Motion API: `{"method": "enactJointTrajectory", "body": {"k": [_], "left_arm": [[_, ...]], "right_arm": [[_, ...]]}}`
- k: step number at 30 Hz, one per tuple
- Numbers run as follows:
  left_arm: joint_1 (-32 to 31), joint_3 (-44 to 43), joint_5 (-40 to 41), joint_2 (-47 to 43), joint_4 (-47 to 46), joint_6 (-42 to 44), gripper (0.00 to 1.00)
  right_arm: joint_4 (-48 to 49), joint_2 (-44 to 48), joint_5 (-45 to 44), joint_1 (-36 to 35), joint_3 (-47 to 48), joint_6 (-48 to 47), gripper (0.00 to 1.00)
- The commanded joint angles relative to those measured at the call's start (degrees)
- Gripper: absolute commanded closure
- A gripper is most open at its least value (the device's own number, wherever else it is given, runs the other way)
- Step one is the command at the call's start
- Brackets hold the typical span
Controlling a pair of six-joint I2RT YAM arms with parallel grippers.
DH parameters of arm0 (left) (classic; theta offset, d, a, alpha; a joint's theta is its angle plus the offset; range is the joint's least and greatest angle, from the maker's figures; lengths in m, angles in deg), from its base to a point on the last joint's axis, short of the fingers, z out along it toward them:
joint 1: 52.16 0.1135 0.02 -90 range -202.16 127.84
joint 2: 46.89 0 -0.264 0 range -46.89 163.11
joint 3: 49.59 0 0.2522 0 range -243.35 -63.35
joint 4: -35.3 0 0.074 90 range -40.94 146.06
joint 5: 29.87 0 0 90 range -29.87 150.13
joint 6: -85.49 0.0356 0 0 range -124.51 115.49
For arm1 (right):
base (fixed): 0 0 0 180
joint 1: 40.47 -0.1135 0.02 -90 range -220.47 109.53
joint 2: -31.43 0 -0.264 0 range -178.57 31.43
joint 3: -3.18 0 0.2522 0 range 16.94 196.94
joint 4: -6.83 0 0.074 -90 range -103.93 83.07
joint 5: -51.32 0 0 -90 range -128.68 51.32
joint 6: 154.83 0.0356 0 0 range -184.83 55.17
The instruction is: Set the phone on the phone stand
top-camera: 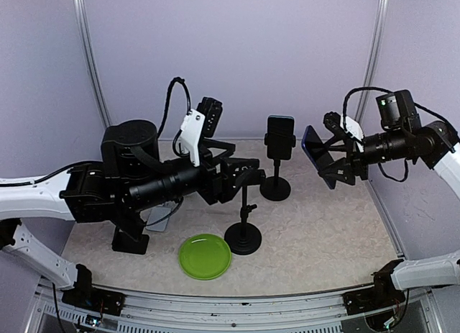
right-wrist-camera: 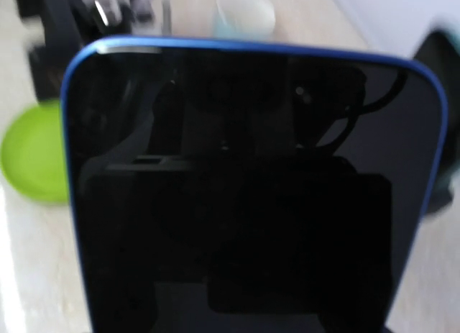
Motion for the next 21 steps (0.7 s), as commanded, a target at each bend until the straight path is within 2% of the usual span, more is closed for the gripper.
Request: {"method": "enactJointTrajectory", "body": {"k": [1, 5, 9, 16, 21], "left_arm": [[-2.12, -4.35, 6.15, 6.78, -10.70, -0.47, 0.31], [-1.63, -10.09, 8.17, 13.20, -14.84, -1.35, 0.31], [0.95, -15.58, 3.78, 18.70, -18.92, -3.46, 0.34], [6.61, -28.27, -8.25, 29.05, -17.86, -9.22, 0.37], [7.46, -33.77, -11.53, 33.81, -16.77, -10.20, 0.40]], "right_arm": [[8.91, 0.45, 6.88, 0.29, 2.98, 3.15, 0.47], [14.40, -0.99, 1.65, 0.20, 5.12, 6.52, 0.49], [14.63, -2.42, -1.39, 0.08, 6.02, 4.95, 0.48], [15.13, -1.50, -3.01, -0.32, 4.93, 4.35, 0.47], [15.83, -0.20, -4.49, -0.32, 3.72, 3.86, 0.47]]}}
